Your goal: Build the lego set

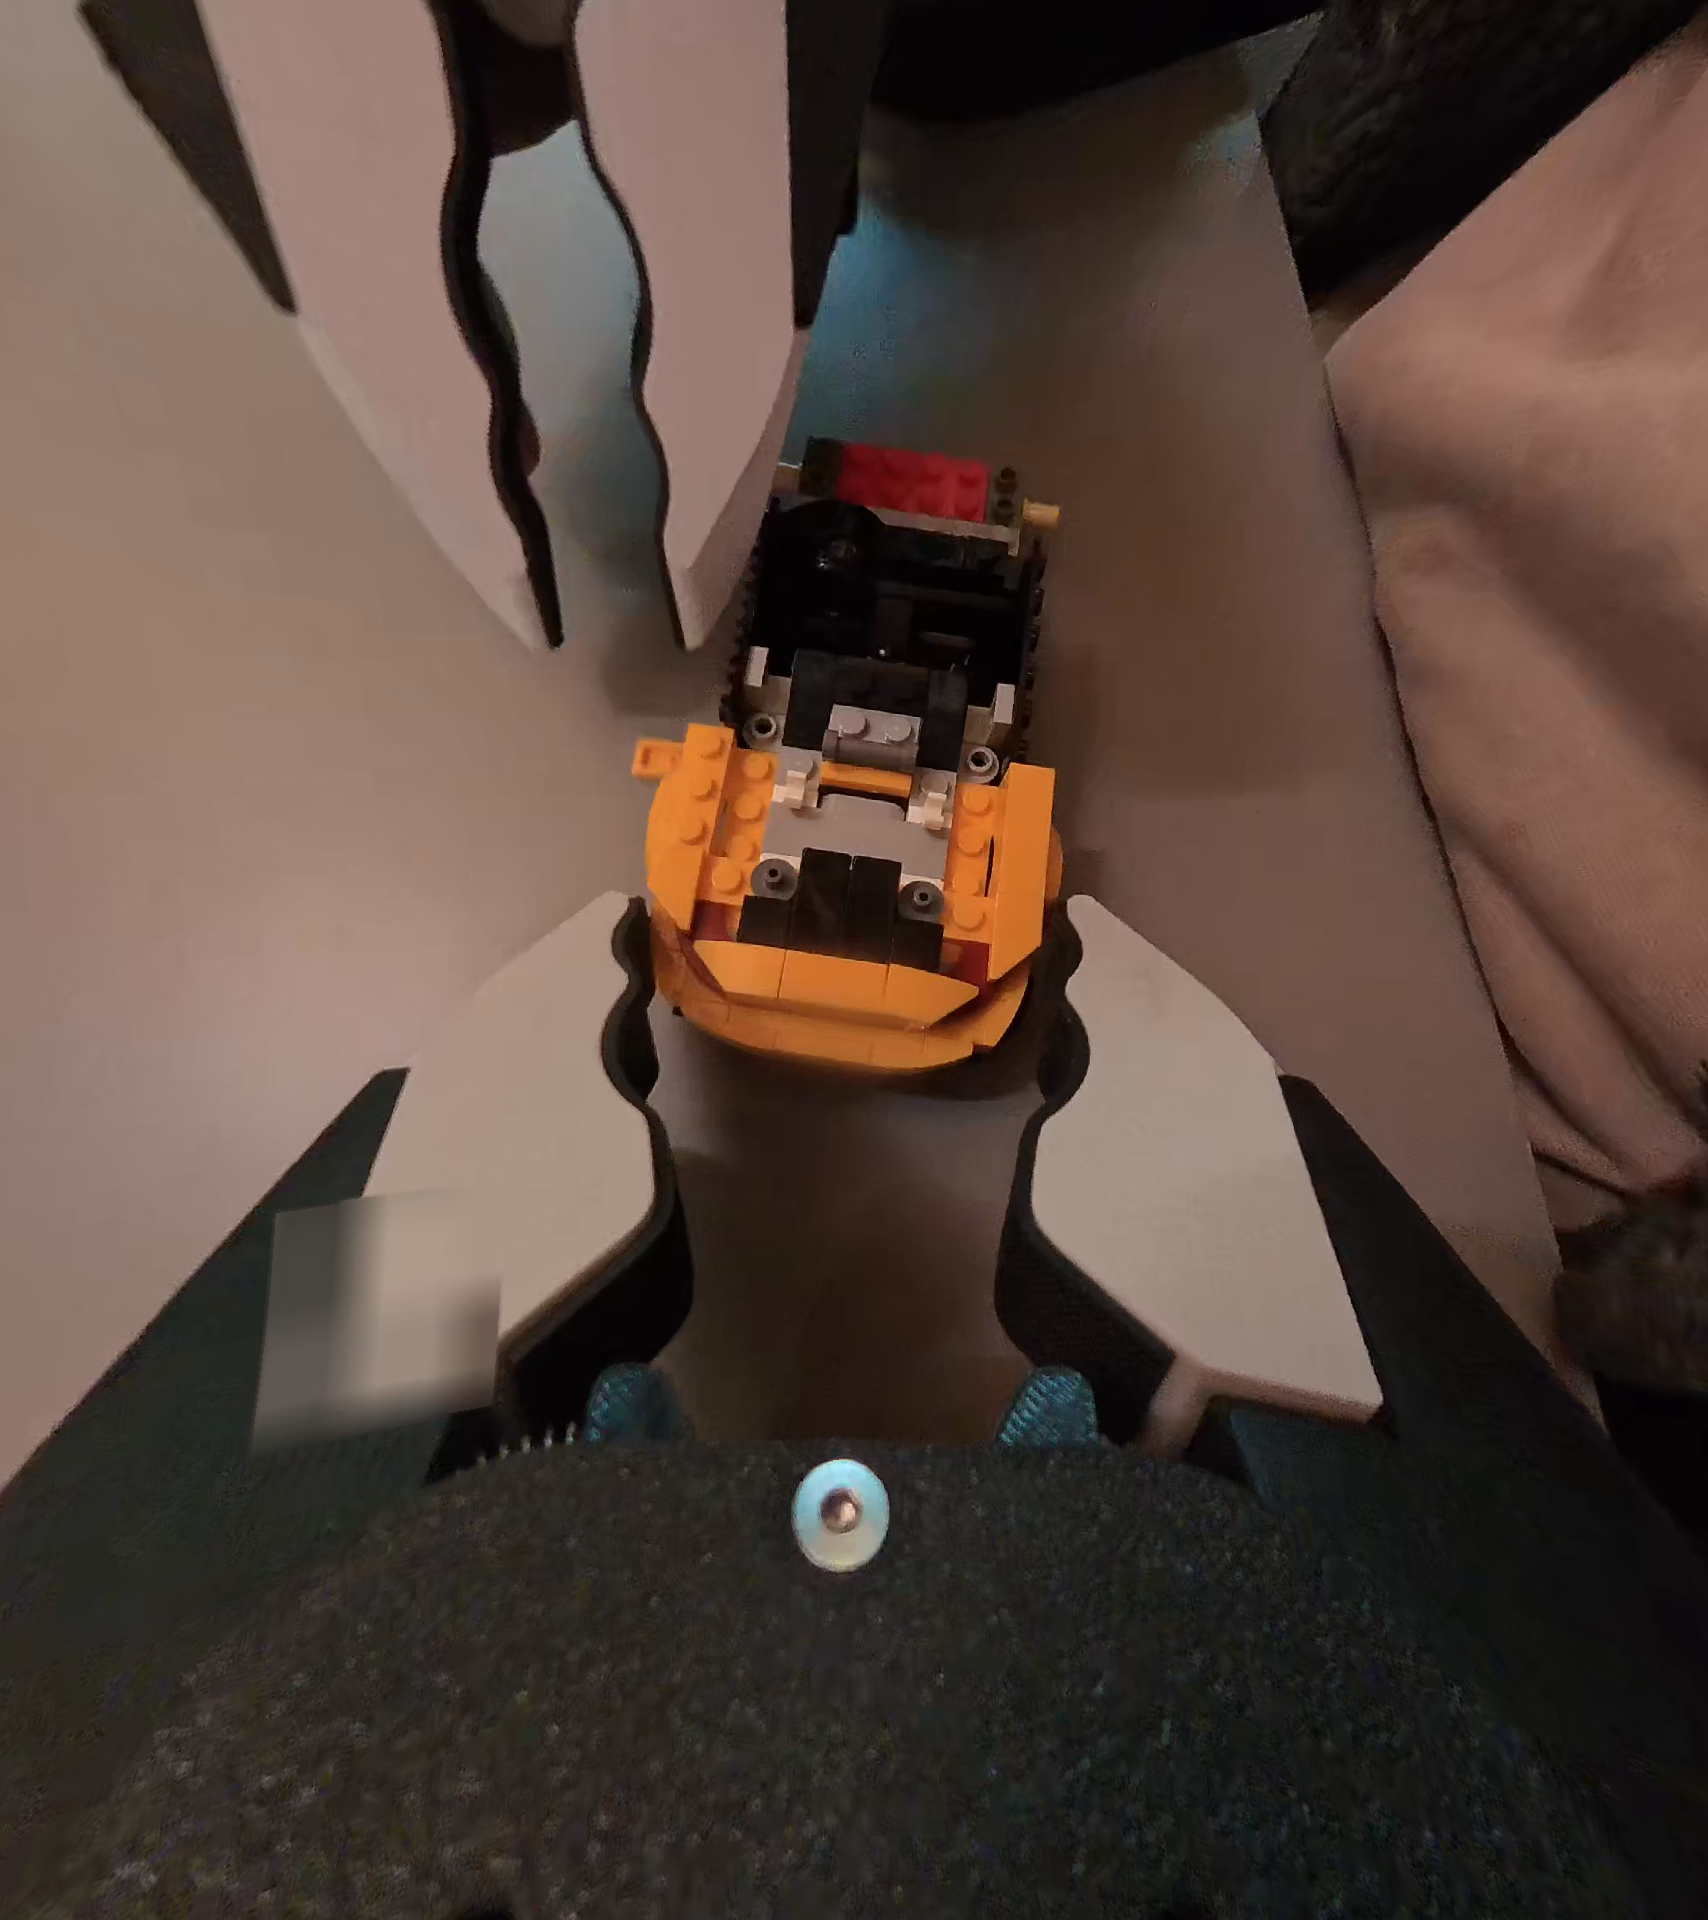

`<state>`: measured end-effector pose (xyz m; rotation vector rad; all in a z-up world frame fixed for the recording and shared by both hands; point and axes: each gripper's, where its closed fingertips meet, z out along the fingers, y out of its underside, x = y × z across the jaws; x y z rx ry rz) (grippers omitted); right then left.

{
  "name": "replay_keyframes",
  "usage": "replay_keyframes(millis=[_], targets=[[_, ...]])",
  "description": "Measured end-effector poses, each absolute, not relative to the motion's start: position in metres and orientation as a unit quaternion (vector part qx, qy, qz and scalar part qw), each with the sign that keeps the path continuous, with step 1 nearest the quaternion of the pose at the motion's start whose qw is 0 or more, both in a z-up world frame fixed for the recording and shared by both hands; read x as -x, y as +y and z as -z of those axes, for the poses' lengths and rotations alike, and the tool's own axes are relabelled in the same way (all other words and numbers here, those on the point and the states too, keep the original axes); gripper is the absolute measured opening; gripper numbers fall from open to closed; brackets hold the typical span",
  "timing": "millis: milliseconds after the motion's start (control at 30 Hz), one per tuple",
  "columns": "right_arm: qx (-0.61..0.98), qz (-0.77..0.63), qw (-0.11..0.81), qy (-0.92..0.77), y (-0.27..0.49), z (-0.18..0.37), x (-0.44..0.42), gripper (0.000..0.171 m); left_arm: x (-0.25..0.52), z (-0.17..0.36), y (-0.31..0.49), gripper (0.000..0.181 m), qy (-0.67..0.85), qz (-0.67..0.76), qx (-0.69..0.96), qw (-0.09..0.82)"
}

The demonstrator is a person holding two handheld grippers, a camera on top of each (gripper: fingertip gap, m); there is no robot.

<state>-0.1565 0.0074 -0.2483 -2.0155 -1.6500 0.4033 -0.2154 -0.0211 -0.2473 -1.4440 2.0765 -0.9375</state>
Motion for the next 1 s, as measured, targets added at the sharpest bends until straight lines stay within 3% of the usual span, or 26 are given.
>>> replay_keyframes(millis=[33, 200, 467, 633, 733, 900, 1000], targets=[[0.730, -0.148, 0.247, -0.620, 0.009, 0.248, 0.157, 0.022, 0.213, 0.248, -0.023, 0.071, 0.757, 0.334, 0.517, 0.220], [0.639, -0.166, 0.241, -0.711, 0.010, 0.242, 0.169, 0.021, 0.214, 0.249, -0.032, 0.068, 0.769, 0.345, 0.493, 0.216], [0.547, -0.176, 0.138, -0.807, 0.001, 0.263, 0.180, 0.025, 0.219, 0.248, -0.033, 0.068, 0.773, 0.354, 0.485, 0.206], [0.562, -0.210, 0.108, -0.793, -0.001, 0.263, 0.176, 0.008, 0.216, 0.248, -0.028, 0.068, 0.764, 0.355, 0.494, 0.216], [0.601, -0.212, 0.124, -0.761, 0.008, 0.260, 0.159, 0.007, 0.209, 0.248, -0.020, 0.067, 0.747, 0.348, 0.516, 0.234], [0.676, -0.251, 0.230, -0.653, 0.028, 0.217, 0.134, 0.007, 0.195, 0.248, -0.010, 0.069, 0.719, 0.340, 0.545, 0.265], [0.701, -0.292, 0.251, -0.600, 0.020, 0.194, 0.127, 0.007, 0.194, 0.242, -0.016, 0.086, 0.720, 0.364, 0.531, 0.259]])
